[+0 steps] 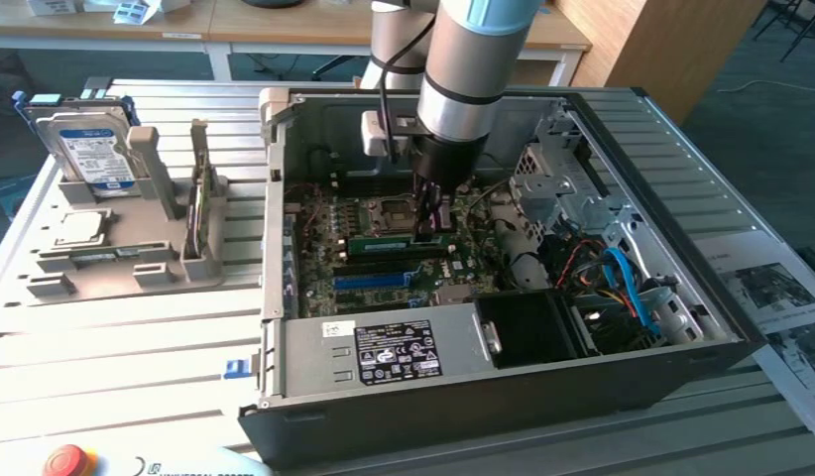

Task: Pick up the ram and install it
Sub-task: 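Insert the ram into the slot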

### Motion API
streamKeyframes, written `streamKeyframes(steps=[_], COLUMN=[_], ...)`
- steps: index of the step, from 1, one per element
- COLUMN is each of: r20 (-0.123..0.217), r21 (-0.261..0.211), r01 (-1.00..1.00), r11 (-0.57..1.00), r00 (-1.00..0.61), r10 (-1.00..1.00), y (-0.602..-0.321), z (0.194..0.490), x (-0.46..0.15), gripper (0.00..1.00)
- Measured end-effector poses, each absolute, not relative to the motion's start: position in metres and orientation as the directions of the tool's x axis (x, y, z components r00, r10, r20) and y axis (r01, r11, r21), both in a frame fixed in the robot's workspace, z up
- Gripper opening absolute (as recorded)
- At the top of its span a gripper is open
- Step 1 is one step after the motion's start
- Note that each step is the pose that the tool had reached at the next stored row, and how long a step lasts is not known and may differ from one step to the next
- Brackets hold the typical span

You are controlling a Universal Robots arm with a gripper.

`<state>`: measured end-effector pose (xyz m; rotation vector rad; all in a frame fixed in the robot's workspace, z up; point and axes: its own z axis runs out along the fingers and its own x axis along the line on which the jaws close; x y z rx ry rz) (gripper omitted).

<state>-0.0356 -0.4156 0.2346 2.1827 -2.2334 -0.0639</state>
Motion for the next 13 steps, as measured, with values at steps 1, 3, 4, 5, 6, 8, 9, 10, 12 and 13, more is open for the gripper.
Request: streamKeyframes(steps=[1,3,4,5,6,8,9,10,12,13], r20=[-0.016,-0.016,-0.016,-0.016,-0.016,-0.016,-0.016,-0.016,-0.016,-0.016], r21=[0.042,0.042,0.042,0.042,0.042,0.042,0.042,0.042,0.042,0.042], r01=[-0.999,-0.999,-0.999,-0.999,-0.999,-0.999,-0.999,-0.999,-0.999,-0.999], r11=[0.020,0.016,0.015,0.015,0.015,0.016,0.017,0.017,0.018,0.019], r00=[-0.021,-0.017,-0.016,-0.016,-0.016,-0.017,-0.017,-0.018,-0.019,-0.020], r10=[-1.000,-1.000,-1.000,-1.000,-1.000,-1.000,-1.000,-1.000,-1.000,-1.000], y=[-0.4156,-0.4156,-0.4156,-0.4156,-0.4156,-0.4156,-0.4156,-0.4156,-0.4156,-0.4156], z=[0.2346,0.2346,0.2346,0.2346,0.2346,0.2346,0.2345,0.2343,0.2339,0.2337], x=[-0.0355,-0.0354,-0.0354,-0.0354,-0.0354,-0.0354,-0.0354,-0.0354,-0.0354,-0.0354], gripper=[0.12,0.12,0.12,0.12,0.12,0.12,0.12,0.12,0.12,0.12])
